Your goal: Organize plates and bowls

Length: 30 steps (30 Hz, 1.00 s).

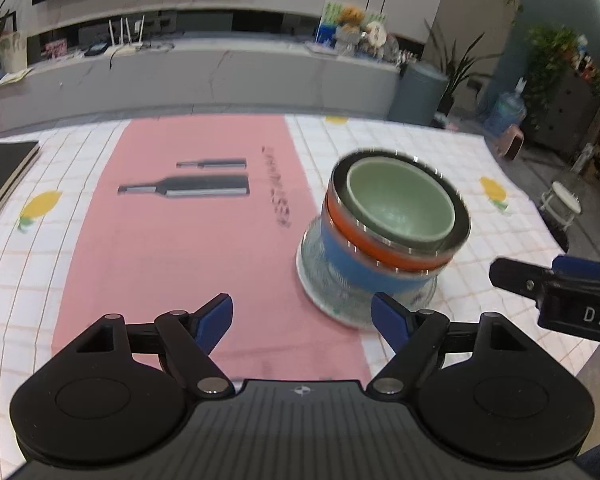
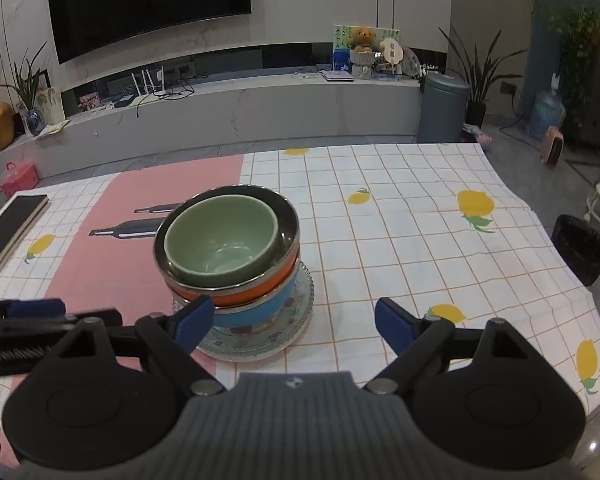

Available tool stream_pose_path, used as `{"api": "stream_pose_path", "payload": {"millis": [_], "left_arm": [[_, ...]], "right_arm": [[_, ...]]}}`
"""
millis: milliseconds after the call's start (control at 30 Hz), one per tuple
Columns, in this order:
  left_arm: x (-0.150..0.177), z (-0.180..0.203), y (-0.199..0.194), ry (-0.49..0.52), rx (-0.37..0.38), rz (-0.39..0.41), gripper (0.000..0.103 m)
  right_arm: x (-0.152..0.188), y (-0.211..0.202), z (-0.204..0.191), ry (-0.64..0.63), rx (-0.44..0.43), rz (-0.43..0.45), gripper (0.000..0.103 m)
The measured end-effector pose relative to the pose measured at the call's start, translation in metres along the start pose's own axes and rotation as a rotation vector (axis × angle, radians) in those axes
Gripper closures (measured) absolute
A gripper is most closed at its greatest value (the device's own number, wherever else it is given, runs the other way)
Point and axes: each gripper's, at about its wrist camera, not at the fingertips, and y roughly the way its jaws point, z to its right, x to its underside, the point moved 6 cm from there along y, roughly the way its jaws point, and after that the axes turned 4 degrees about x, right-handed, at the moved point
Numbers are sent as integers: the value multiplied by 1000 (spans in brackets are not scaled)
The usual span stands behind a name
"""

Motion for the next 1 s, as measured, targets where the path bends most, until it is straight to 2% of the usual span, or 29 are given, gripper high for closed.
{"api": "stream_pose_path", "payload": {"millis": [133,333,1000], "left_arm": [[1,3,-5,14,-5,19,10],[5,-1,0,-19,-4,-8,10],[7,-3,0,-35,-1,-15,10]], "right_arm": [[0,3,-6,4,-8,-13,15],[6,9,-9,1,-2,-48,15],[8,9,-10,7,-13,-58,13]]}}
